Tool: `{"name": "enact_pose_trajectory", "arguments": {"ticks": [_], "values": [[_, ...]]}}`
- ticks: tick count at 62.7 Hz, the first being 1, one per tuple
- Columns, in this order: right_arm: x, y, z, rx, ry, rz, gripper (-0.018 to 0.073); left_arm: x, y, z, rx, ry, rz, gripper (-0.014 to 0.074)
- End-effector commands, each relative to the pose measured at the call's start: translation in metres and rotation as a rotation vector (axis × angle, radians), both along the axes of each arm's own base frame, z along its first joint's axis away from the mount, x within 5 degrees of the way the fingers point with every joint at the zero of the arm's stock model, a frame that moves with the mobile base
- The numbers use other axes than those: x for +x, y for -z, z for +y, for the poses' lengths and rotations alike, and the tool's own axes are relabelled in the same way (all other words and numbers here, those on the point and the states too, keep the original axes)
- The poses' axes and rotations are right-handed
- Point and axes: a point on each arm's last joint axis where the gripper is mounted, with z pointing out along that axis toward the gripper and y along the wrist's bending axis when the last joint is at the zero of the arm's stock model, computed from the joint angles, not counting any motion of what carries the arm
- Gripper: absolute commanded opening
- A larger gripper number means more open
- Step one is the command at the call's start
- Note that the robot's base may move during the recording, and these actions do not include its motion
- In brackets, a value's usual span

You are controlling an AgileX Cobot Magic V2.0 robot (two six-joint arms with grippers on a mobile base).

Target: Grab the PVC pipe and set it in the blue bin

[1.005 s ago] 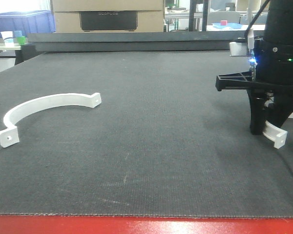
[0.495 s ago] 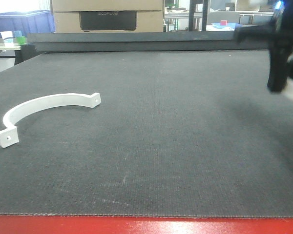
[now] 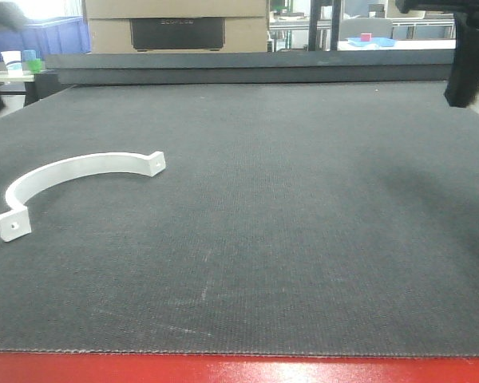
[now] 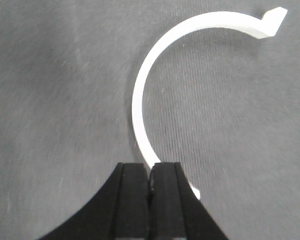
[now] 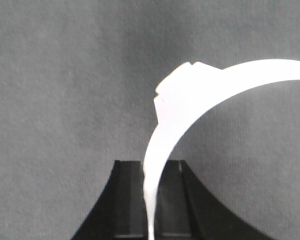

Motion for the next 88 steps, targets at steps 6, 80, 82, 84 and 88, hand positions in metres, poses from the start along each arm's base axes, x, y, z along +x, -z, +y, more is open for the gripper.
{"name": "enact_pose_trajectory", "arguments": {"ticks": [6,80,82,84,88], "values": [[0.001,-0.005,-0.001,-0.013,-0.012,-0.043,-0.0169,0.021,0.014,-0.006,0.022,-0.006,0.024,-0.0111],[0.004,-0.006,0.0,-0.007,-0.012,-0.076,-0.0169,0.044,0.092,-0.007,0.11,0.025,0.216,-0.0111],[0.004,-0.006,0.0,-0.006,-0.012,-0.08,-0.0169,0.043,0.092,-0.007,0.111,0.025,0.22,-0.0111],[0.004,-0.006,0.0,-0.006,-0.012,-0.082,-0.0169,0.043,0.092,-0.006,0.112,0.025,0.227,-0.0111],[0.004,-0.006,0.0,-0.005,-0.012,-0.084,-0.0169,0.041,0.087,-0.006,0.112,0.024,0.24,-0.0111]]}}
